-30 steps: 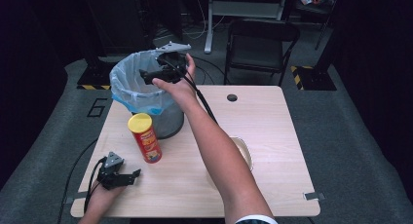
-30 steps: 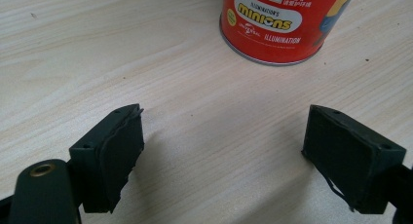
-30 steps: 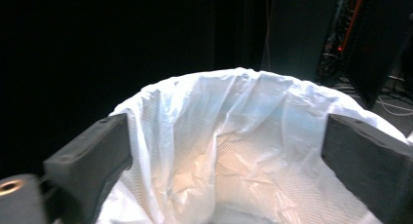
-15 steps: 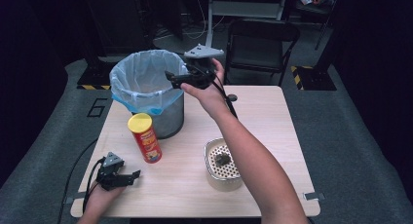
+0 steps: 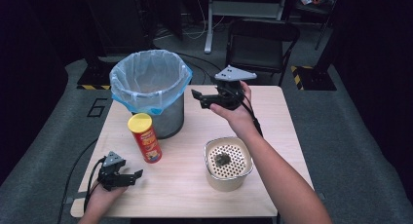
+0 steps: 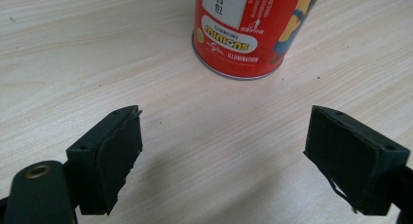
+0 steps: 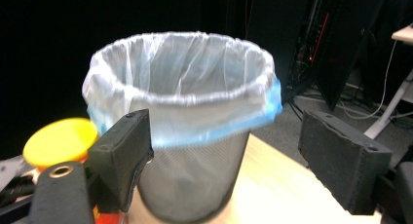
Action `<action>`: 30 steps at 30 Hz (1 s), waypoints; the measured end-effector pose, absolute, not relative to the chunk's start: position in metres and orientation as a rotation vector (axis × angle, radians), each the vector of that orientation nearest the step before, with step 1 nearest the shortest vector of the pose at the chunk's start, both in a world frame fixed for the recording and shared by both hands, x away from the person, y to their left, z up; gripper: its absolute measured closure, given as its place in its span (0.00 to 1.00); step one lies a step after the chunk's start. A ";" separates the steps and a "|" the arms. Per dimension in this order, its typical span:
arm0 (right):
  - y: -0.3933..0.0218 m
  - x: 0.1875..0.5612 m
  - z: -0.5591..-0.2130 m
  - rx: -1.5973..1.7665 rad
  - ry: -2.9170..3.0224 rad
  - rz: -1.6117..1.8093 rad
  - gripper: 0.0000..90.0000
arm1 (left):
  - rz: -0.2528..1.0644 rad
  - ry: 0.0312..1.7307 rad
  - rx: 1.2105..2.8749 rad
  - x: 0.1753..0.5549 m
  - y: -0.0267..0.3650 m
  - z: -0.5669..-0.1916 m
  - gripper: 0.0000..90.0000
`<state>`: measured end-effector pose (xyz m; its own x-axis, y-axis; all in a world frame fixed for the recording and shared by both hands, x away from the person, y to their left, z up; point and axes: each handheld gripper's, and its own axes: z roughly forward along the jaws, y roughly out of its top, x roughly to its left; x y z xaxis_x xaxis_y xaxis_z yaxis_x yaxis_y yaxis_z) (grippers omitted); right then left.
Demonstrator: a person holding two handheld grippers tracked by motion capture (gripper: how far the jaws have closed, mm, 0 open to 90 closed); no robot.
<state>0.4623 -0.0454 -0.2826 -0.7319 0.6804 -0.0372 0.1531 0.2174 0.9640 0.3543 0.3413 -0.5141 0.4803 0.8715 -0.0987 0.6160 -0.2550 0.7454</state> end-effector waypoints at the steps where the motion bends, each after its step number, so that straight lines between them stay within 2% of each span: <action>1: -0.050 0.459 -0.285 0.766 2.036 1.528 0.22 | 0.436 1.227 1.968 0.354 0.341 -0.513 0.14; 10: -0.091 0.438 -0.305 0.842 2.007 1.511 0.24 | 0.418 1.235 1.875 0.355 0.340 -0.498 0.13; 19: -0.126 0.428 -0.336 0.922 1.986 1.485 0.26 | 0.425 1.215 1.874 0.365 0.333 -0.481 0.15; 30: -0.160 0.414 -0.353 0.987 1.953 1.477 0.26 | 0.424 1.185 1.843 0.385 0.320 -0.464 0.14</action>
